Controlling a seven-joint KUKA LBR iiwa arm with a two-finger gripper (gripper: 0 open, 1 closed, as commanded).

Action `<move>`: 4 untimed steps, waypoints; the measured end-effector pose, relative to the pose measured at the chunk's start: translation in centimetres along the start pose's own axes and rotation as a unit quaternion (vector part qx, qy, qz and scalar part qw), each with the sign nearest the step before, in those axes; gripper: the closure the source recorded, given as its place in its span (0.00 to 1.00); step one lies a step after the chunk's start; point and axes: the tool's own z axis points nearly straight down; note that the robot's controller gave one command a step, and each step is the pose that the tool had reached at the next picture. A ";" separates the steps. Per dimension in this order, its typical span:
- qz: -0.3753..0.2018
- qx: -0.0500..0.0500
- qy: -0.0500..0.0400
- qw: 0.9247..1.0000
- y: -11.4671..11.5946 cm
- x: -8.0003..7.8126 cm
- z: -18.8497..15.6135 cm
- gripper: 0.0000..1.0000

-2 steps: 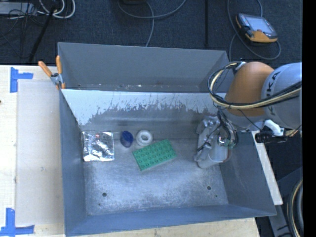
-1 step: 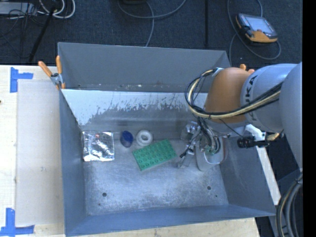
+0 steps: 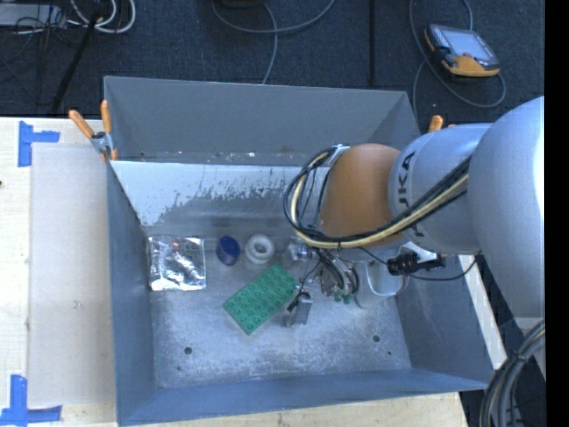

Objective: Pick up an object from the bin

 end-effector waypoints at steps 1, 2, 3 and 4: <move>0.000 0.001 0.000 1.000 -0.2 0.0 0.0 1.00; -0.042 0.000 -0.005 0.999 0.0 -2.8 -21.0 1.00; -0.175 0.001 0.004 0.984 -7.4 0.3 -7.0 1.00; -0.270 0.003 -0.006 0.963 -12.7 -0.2 -34.7 1.00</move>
Offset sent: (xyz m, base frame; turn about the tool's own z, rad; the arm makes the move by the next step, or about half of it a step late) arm 0.0000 0.0000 0.0000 0.0000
